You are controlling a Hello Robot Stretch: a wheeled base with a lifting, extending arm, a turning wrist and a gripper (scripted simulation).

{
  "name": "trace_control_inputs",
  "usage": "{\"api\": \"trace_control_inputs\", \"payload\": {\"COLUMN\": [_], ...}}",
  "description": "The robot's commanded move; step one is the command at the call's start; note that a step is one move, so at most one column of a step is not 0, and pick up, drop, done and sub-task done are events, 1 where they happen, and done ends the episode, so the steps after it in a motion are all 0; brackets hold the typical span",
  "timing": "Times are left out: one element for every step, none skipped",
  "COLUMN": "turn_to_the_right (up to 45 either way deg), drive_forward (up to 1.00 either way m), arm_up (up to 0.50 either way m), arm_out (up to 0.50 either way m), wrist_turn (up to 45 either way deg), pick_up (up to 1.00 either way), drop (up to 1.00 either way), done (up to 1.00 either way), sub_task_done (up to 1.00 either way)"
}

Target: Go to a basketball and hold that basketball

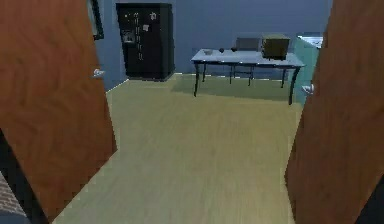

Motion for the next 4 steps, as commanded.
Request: {"api": "trace_control_inputs", "payload": {"turn_to_the_right": [0.0,12.0,0.0,0.0], "drive_forward": [0.4,0.0,1.0,0.5], "arm_up": [0.0,0.0,0.0,0.0], "arm_out": [0.0,0.0,0.0,0.0], "wrist_turn": [0.0,0.0,0.0,0.0], "pick_up": [0.0,0.0,0.0,0.0], "drop": [0.0,0.0,0.0,0.0], "done": [0.0,0.0,0.0,0.0], "sub_task_done": [0.0,0.0,0.0,0.0]}}
